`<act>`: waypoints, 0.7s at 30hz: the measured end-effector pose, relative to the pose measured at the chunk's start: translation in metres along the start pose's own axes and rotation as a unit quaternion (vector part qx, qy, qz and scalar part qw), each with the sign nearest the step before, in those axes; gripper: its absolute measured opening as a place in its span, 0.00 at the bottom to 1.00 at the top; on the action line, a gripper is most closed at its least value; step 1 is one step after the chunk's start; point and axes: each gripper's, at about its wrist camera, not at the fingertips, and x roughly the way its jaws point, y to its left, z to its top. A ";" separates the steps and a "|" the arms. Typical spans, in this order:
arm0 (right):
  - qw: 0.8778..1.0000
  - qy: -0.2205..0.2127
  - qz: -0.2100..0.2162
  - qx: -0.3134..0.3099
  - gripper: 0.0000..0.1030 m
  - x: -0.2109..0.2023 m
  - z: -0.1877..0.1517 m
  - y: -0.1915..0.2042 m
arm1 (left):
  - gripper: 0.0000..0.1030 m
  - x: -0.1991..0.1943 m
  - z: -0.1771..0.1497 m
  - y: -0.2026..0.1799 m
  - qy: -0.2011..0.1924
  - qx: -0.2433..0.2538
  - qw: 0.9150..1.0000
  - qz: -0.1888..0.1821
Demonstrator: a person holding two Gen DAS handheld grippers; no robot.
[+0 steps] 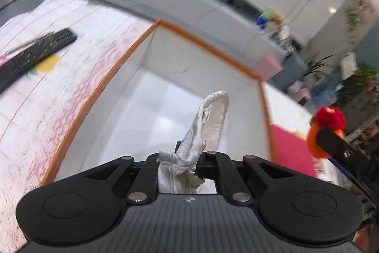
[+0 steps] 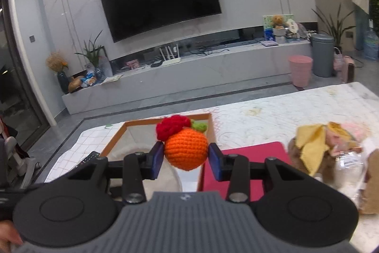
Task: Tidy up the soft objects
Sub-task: 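Carry the pouch into the orange box and open the left tool while the right carries the fruit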
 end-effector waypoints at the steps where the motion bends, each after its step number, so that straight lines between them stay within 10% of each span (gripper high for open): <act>1: 1.000 0.004 -0.002 -0.003 0.39 0.004 -0.005 0.000 | 0.07 0.005 0.001 -0.001 0.001 -0.004 1.000 0.011; 12: 1.000 0.021 -0.013 0.018 0.39 0.010 -0.032 -0.019 | 0.14 0.015 -0.013 -0.002 -0.011 0.017 0.987 0.160; 21: 1.000 0.017 -0.002 0.006 0.39 0.008 -0.035 -0.011 | 0.66 -0.019 -0.011 -0.015 -0.025 0.013 0.989 0.144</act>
